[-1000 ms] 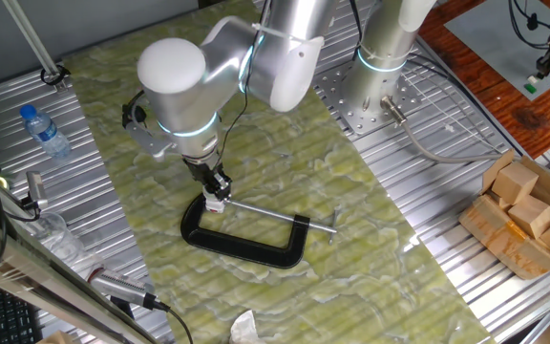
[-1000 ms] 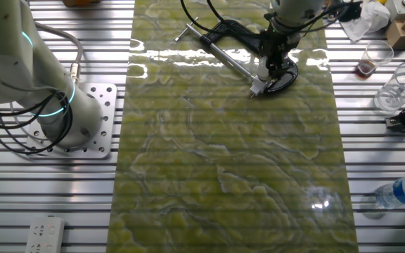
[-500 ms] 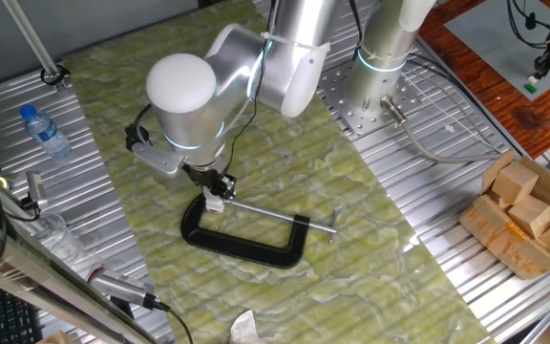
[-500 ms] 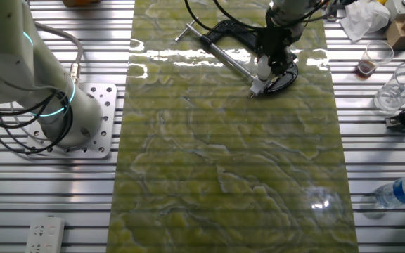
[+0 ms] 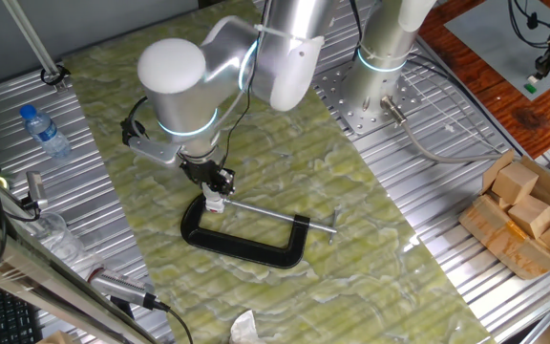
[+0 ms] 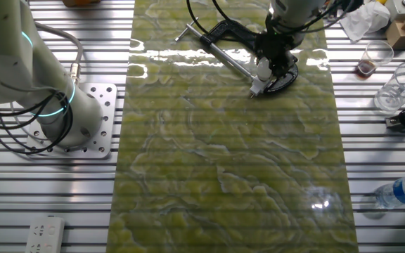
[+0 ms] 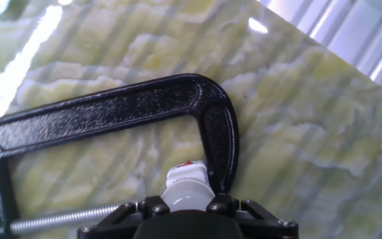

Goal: Take out the light bulb by rotating it

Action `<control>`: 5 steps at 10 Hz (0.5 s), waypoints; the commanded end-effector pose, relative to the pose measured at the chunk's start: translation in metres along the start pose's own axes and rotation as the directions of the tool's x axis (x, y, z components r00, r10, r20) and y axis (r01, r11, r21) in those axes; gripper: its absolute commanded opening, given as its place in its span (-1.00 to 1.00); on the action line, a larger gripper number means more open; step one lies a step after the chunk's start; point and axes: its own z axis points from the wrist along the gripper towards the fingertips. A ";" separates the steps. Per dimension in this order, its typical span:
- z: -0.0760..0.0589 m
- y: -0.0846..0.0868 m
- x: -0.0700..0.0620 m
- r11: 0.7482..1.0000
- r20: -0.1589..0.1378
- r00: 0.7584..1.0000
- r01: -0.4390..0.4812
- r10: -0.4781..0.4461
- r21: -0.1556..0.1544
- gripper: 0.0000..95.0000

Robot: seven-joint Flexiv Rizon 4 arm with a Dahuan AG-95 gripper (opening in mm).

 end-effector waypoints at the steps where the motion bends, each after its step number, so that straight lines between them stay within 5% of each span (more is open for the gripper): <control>1: 0.000 0.002 0.000 0.977 -0.014 0.979 0.206 -0.206 0.061 -1.00; 4: 0.000 0.002 0.000 0.949 -0.043 0.955 0.298 -0.295 0.099 -1.00; 5: 0.000 0.002 0.000 0.946 -0.041 0.950 0.311 -0.308 0.096 -0.60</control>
